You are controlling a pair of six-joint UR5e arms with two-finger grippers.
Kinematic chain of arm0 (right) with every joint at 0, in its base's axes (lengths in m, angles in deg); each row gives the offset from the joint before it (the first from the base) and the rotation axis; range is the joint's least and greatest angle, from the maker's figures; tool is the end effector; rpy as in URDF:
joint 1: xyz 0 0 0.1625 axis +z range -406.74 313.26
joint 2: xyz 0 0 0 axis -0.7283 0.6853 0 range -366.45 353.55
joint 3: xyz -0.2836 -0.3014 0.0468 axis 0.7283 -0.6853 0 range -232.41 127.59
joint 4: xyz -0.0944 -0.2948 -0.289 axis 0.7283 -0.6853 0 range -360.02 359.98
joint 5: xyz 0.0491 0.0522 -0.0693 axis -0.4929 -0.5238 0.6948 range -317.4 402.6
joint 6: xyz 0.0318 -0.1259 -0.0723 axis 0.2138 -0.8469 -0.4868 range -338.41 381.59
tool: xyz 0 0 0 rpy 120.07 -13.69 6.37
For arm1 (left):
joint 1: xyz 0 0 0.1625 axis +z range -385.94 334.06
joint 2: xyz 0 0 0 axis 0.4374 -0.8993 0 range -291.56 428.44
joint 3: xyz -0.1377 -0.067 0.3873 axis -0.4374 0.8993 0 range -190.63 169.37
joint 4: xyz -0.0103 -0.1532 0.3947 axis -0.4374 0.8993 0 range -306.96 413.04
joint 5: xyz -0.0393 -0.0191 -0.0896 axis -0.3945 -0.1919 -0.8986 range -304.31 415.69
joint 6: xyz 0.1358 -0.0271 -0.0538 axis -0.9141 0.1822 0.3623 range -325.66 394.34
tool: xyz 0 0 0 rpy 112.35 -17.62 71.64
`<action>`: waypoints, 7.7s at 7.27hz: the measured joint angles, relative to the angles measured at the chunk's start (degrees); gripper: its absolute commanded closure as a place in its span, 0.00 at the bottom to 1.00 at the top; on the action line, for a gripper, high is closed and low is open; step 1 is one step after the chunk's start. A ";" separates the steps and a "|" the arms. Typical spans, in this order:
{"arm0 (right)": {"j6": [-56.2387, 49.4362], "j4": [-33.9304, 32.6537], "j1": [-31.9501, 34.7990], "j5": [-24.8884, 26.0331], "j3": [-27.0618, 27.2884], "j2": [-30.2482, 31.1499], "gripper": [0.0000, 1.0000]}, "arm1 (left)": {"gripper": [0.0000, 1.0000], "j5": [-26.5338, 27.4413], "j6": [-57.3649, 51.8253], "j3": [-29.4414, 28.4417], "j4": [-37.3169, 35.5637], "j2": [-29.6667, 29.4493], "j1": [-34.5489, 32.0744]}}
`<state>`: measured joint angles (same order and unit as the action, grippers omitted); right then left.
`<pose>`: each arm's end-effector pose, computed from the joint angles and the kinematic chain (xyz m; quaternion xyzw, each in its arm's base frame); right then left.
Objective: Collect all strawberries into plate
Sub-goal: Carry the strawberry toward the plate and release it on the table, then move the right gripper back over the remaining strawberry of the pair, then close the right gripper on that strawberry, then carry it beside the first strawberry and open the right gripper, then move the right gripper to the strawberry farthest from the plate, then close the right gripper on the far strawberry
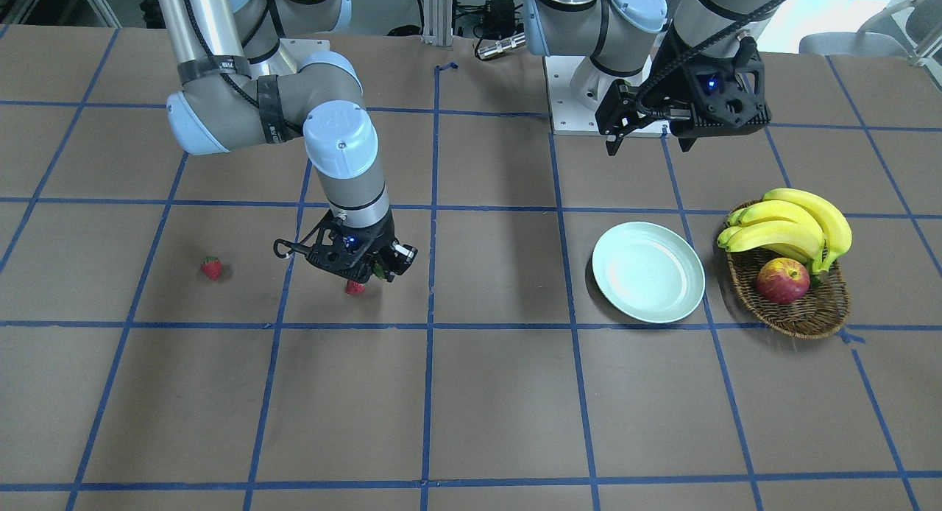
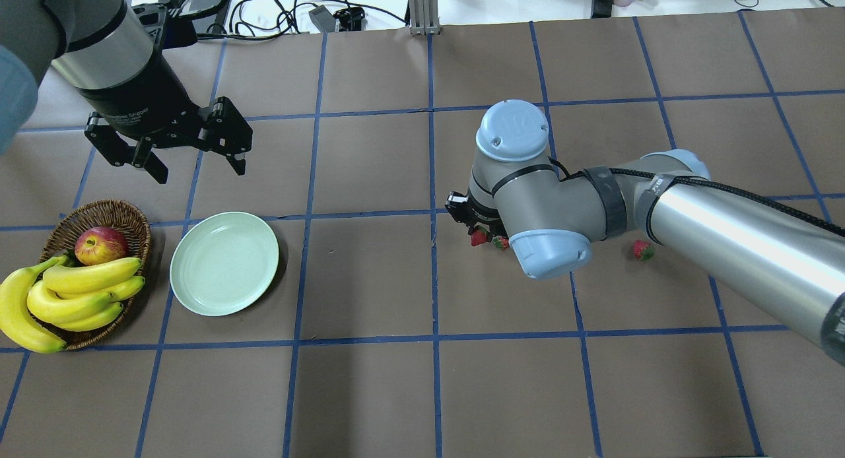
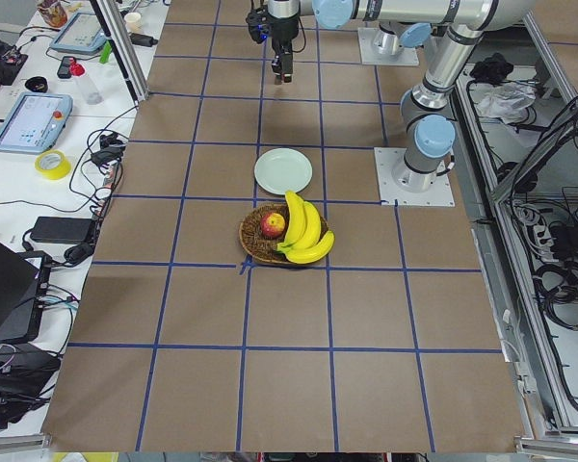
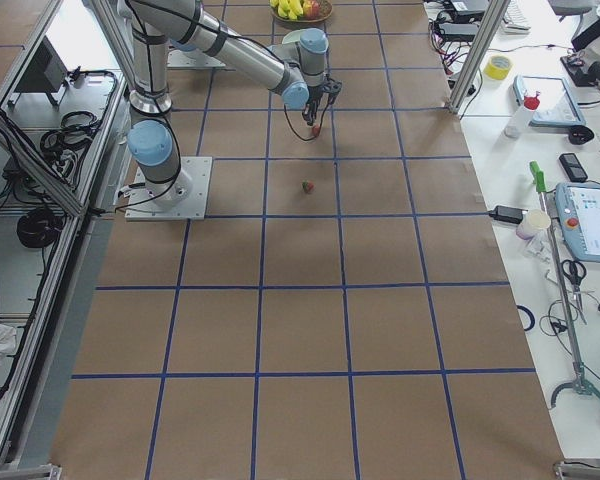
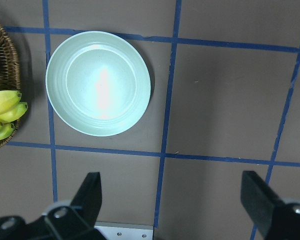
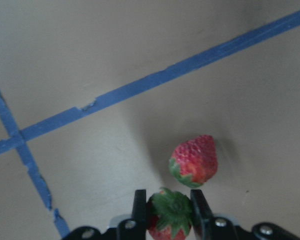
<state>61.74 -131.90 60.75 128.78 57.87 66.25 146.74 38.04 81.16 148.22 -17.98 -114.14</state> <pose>0.3027 -0.4842 0.1746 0.1950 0.9795 -0.0167 0.0472 -0.1158 -0.4703 0.4366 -0.0477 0.9984 0.0293 0.0096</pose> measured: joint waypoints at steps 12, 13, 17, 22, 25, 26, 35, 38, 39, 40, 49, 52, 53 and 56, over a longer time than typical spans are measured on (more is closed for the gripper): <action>-11.00 11.12 -2.79 2.95 -3.70 1.81 0.00 | 0.00 1.42 -0.71 1.01 -0.50 0.02 -0.12; -13.83 10.60 -5.86 4.79 -2.03 2.43 0.00 | 0.00 1.36 -0.73 1.02 -0.66 0.02 -0.14; -1.45 -1.08 -9.05 2.66 1.90 -2.10 0.00 | 0.00 1.70 -0.78 1.10 -0.70 0.02 -0.09; 8.22 -3.15 -7.43 1.74 3.73 -4.38 0.62 | 0.00 1.74 -0.79 1.15 -0.73 0.02 0.02; 8.04 -3.04 -6.82 0.75 3.77 -4.36 1.00 | 0.00 1.46 -0.80 1.11 -0.86 0.02 0.08; 7.79 -2.91 -6.71 0.58 3.68 -4.21 1.00 | 0.00 1.41 -0.80 1.09 -0.99 0.02 0.09; -10.84 -5.41 8.71 -4.85 -0.16 -7.18 0.00 | 0.00 1.79 -0.80 1.20 -1.15 0.02 0.13; -13.82 -5.12 6.91 -3.68 -0.85 -6.10 0.00 | 0.00 1.84 -0.80 1.32 -1.13 0.02 0.14; -18.34 -3.08 3.46 -2.45 -0.89 -4.19 0.00 | 0.00 1.85 -0.80 1.35 -1.13 0.02 0.14; -25.75 0.85 -2.28 -0.15 -0.63 -1.52 0.00 | 0.00 1.85 -0.80 1.37 -1.13 0.02 0.15; -67.36 -0.98 -32.64 7.77 11.95 2.15 0.01 | 0.00 1.85 -0.80 1.84 -1.21 0.02 0.12; -67.88 -2.09 -32.69 7.81 11.95 1.68 0.99 | 0.00 1.85 -0.80 1.90 -1.22 0.02 0.09; -67.69 -1.50 -32.69 7.71 11.90 1.66 1.00 | 0.00 1.85 -0.80 1.90 -1.22 0.02 0.10; -65.76 1.44 -32.46 7.51 10.80 2.25 1.00 | 0.00 1.85 -0.74 1.91 -1.22 0.02 0.03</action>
<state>-4.01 -130.47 28.29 136.29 68.66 68.51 148.59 37.30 83.06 147.00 -17.96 -114.12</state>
